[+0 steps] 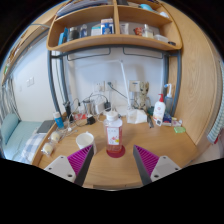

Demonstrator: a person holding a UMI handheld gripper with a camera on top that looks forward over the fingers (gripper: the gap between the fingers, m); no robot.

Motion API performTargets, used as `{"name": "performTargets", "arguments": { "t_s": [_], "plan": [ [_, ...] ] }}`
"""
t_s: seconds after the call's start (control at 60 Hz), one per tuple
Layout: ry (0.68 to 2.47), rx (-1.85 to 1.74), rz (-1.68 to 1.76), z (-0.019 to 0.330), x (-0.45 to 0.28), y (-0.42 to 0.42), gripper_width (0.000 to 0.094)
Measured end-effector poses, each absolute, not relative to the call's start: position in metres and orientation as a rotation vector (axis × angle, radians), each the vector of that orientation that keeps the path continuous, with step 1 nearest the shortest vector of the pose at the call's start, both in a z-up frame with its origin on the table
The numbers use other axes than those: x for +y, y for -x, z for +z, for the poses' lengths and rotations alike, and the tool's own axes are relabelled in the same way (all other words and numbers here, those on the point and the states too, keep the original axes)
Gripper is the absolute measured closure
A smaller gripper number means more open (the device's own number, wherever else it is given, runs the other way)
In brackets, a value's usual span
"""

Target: Pour water

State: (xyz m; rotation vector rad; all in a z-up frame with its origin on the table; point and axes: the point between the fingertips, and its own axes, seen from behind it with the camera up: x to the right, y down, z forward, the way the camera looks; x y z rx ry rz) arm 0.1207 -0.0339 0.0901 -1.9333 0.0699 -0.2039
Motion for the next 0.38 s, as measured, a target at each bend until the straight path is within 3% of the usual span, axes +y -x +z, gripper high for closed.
{"name": "performTargets", "arguments": {
  "t_s": [0.133, 0.383],
  "plan": [
    [1.875, 0.078, -0.177, 0.119, -0.042, -0.111, 0.0125],
    [1.902, 0.051, -0.163, 0.117, -0.056, -0.096, 0.0133]
  ]
}}
